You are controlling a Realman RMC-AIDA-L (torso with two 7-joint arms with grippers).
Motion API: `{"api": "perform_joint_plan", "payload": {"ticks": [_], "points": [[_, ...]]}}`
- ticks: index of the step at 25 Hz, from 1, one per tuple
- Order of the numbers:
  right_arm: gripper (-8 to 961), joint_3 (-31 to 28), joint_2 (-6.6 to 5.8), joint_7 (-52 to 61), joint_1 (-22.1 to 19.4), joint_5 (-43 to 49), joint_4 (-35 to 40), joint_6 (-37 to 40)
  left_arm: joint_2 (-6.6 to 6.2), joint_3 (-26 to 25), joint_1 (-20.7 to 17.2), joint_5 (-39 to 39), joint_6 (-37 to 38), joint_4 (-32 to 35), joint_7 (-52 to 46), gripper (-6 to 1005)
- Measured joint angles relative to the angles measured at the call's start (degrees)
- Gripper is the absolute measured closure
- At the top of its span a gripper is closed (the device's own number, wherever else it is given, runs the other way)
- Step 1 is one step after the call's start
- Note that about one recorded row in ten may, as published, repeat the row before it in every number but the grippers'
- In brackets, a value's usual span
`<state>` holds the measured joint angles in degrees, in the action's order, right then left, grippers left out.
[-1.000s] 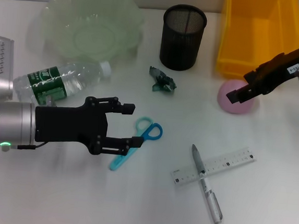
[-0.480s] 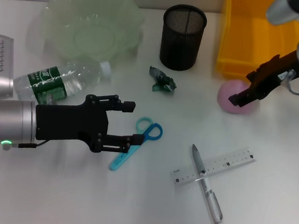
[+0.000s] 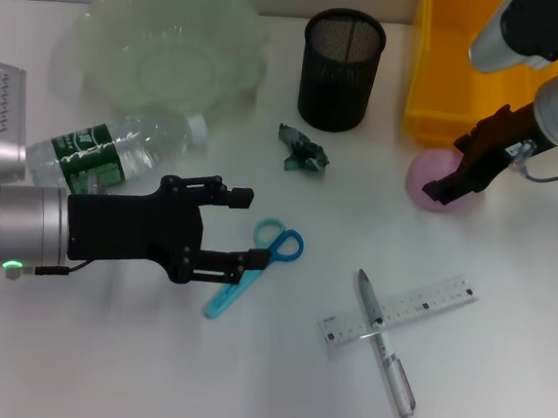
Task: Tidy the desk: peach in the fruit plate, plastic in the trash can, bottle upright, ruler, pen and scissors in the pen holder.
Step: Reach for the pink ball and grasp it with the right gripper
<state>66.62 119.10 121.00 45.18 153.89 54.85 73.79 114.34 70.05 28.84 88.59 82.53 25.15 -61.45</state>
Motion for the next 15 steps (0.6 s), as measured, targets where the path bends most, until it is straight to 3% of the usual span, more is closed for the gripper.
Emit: {"api": "perform_joint_plan", "payload": {"ticks": [10,15], "points": [[232,1.86,0.17,-0.03,-0.43,-0.06,-2.35,-3.02,0.00,0.00,0.02,0.00,0.04,0.11,-0.07,225],[460,1.81,0.17,-0.31,-0.62,-0.38,-2.09,-2.89,0.00,0.00,0.12,0.00,0.09,0.25,-0.08,227]]}}
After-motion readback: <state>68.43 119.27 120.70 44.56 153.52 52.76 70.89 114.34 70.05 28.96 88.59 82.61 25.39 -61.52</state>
